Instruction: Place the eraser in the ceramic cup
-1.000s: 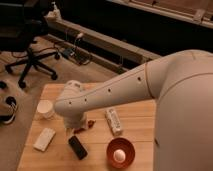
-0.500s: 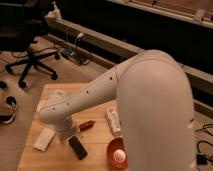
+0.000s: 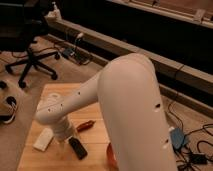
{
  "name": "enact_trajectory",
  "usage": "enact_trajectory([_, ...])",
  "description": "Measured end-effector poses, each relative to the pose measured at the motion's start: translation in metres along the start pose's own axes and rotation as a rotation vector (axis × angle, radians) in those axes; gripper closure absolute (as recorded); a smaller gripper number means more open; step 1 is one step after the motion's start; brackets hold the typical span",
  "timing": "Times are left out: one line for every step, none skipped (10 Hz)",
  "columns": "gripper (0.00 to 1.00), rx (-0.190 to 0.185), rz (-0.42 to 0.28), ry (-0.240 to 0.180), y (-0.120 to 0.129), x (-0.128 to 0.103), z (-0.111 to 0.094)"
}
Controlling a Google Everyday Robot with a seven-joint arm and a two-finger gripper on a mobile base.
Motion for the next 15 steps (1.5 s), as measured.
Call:
enact_trajectory([0.35,0.007,0.007,0.017,-0.005,-0.003,0.006])
enact_trajectory([0.35,0.01,0.015,0.03,-0.008,-0.005,0.011])
enact_trajectory([0.35,0.01,0.021,0.04,-0.01,-0.009,0.015])
enact_trajectory([0.35,0.005,0.03,0.048,-0.01,-0.012,0.019])
enact_trajectory([0.35,0.0,0.036,0.053,-0.009,-0.016,0.023])
enact_trajectory([0.35,-0.005,0.043,0.057,-0.008,-0.02,0.026])
enact_trajectory([0.35,-0.006,0.048,0.059,-0.009,-0.023,0.029])
enact_trajectory([0.35,-0.002,0.054,0.061,-0.01,-0.025,0.031])
enact_trajectory([0.37,0.005,0.061,0.063,-0.011,-0.027,0.032])
enact_trajectory([0.45,0.014,0.067,0.066,-0.012,-0.028,0.034])
enact_trajectory([0.55,0.019,0.072,0.069,-0.013,-0.029,0.035])
enact_trajectory([0.64,0.025,0.077,0.073,-0.014,-0.029,0.037])
enact_trajectory([0.75,0.029,0.084,0.08,-0.015,-0.028,0.04])
enact_trajectory([0.85,0.032,0.089,0.086,-0.016,-0.027,0.042])
enact_trajectory([0.88,0.034,0.092,0.088,-0.015,-0.027,0.042])
